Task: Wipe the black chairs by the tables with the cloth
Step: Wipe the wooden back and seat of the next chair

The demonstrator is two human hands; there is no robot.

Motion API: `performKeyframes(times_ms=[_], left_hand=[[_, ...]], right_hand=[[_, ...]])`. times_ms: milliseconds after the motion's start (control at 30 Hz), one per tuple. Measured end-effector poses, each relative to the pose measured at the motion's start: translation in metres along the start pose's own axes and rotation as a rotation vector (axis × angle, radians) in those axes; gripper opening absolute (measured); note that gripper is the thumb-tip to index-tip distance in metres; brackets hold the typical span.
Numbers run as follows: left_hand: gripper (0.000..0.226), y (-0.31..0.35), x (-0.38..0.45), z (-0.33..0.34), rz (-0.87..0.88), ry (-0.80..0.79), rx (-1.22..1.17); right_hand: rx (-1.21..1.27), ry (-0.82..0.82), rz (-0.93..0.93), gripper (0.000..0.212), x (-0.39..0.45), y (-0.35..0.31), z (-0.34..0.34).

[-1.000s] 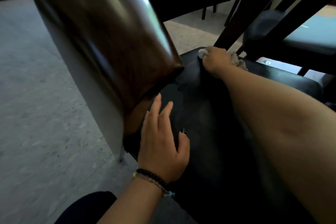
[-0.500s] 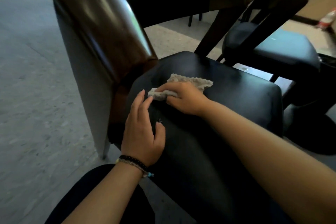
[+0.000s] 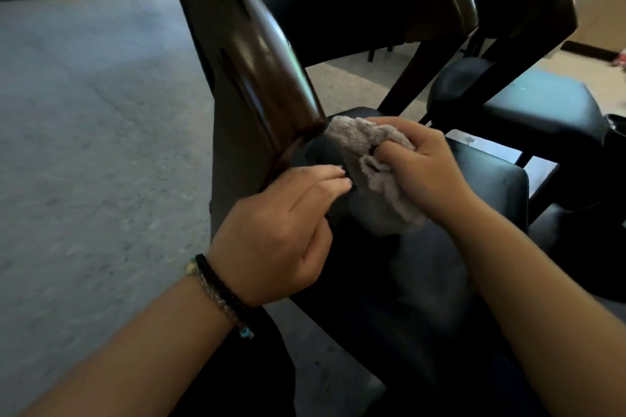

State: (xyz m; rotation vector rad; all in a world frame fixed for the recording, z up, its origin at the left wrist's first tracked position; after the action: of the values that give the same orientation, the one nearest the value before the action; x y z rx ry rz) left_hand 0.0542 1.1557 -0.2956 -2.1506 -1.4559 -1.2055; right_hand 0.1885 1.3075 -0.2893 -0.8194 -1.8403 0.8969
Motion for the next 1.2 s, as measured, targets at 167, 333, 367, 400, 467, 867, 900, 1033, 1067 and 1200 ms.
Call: performKeyframes(times_ms=[167, 333, 367, 400, 467, 867, 900, 1033, 1067, 1200], left_hand=[[0.042, 0.015, 0.035, 0.019, 0.027, -0.142, -0.024], [0.086, 0.010, 0.048, 0.086, -0.058, -0.658, 0.049], [0.092, 0.008, 0.048, 0.101, -0.075, -0.774, 0.065], [0.095, 0.006, 0.048, 0.114, -0.086, -0.858, 0.076], [0.098, 0.002, 0.050, 0.138, -0.106, -0.944, 0.066], [0.074, -0.014, 0.047, 0.176, -0.382, -1.214, 0.121], [0.070, -0.013, 0.048, 0.175, -0.433, -1.222, 0.109], [0.061, -0.003, 0.068, 0.170, -0.604, -1.182, 0.064], [0.061, 0.002, 0.074, 0.169, -0.629, -1.171, 0.053], [0.066, 0.022, 0.094, 0.168, -0.632, -1.209, 0.064]], right_hand=[[-0.357, 0.106, 0.044, 0.039, -0.016, -0.010, -0.054], [-0.671, 0.215, 0.294, 0.043, -0.075, 0.033, -0.097], [-0.690, 0.141, 0.332, 0.045, -0.085, 0.043, -0.094], [-0.715, 0.056, 0.364, 0.047, -0.094, 0.052, -0.089], [-0.787, -0.087, 0.403, 0.055, -0.107, 0.065, -0.080], [-0.693, -0.231, 0.816, 0.078, -0.096, 0.065, -0.082], [-0.702, -0.261, 0.847, 0.078, -0.095, 0.065, -0.079], [-0.750, -0.366, 0.949, 0.077, -0.082, 0.068, -0.075], [-0.748, -0.387, 0.977, 0.078, -0.079, 0.068, -0.074], [-0.721, -0.449, 1.073, 0.087, -0.071, 0.068, -0.077]])
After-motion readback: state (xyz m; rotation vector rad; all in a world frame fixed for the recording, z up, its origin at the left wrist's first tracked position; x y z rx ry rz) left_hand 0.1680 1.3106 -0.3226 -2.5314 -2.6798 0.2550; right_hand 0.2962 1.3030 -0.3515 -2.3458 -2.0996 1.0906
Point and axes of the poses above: each hand's wrist, its own x-axis towards the middle knuckle, its own z-axis out of the palm, y = z × x, the point moved 3 cm from there along x, towards the middle knuckle, and after that the axes turned 5 degrees about y, right-handed, at the moved point
